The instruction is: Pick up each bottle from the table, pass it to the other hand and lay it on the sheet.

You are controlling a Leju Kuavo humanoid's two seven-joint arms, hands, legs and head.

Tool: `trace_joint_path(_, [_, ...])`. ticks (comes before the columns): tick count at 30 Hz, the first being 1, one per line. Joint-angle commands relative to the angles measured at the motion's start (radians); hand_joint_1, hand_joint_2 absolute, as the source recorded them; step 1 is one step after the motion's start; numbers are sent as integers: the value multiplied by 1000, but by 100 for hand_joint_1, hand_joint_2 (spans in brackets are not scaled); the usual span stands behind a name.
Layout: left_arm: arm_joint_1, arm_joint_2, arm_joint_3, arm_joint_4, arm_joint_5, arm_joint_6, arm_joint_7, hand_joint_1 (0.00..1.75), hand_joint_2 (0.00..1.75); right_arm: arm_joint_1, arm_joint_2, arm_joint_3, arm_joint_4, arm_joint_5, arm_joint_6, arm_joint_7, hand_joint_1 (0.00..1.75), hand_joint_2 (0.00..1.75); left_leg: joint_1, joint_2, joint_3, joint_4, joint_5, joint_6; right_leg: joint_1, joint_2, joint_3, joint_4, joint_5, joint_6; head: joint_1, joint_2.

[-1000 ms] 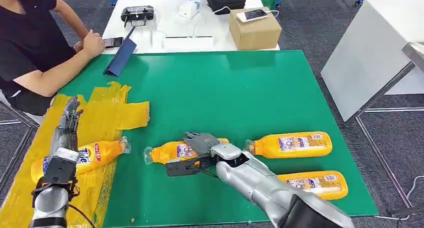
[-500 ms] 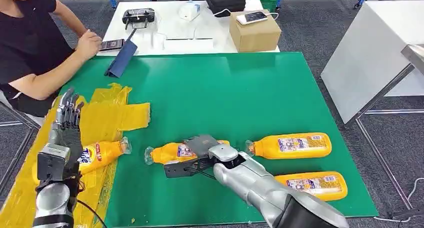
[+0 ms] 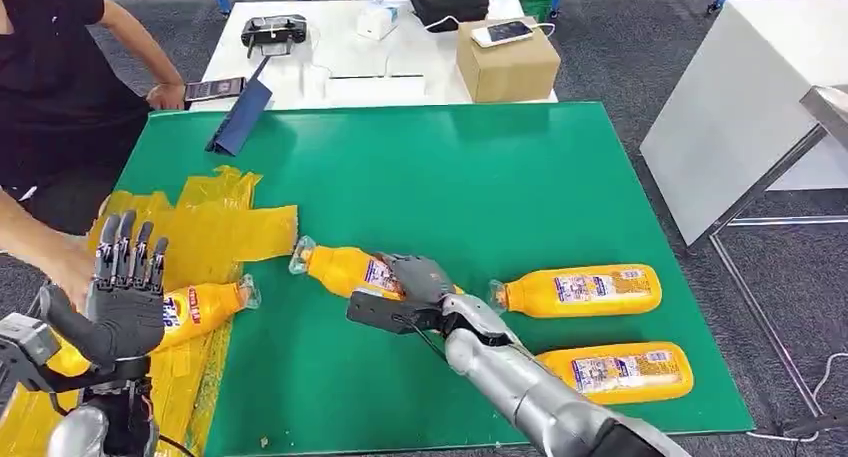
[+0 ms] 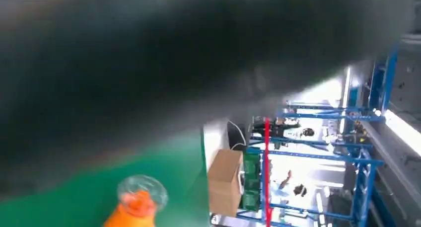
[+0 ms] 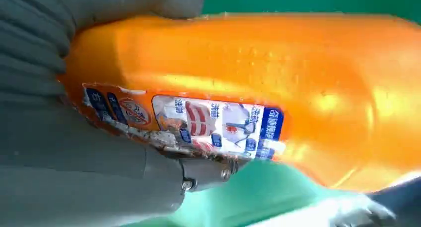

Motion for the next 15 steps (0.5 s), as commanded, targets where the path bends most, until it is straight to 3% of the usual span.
trace_joint_path(1, [120, -57, 30, -56, 163, -92, 39, 0, 175, 189, -87, -211, -628, -92, 100, -28, 175, 175, 0, -2, -4, 1, -1, 0, 0, -1, -4, 0, -1, -1, 0, 0])
trace_joint_path(15, [119, -76, -28, -59, 190, -107, 83, 0, 175, 186, -32, -178, -604, -83, 89, -63, 175, 175, 0, -5, -9, 0, -1, -1, 0, -1, -8, -1, -1, -1, 0, 0])
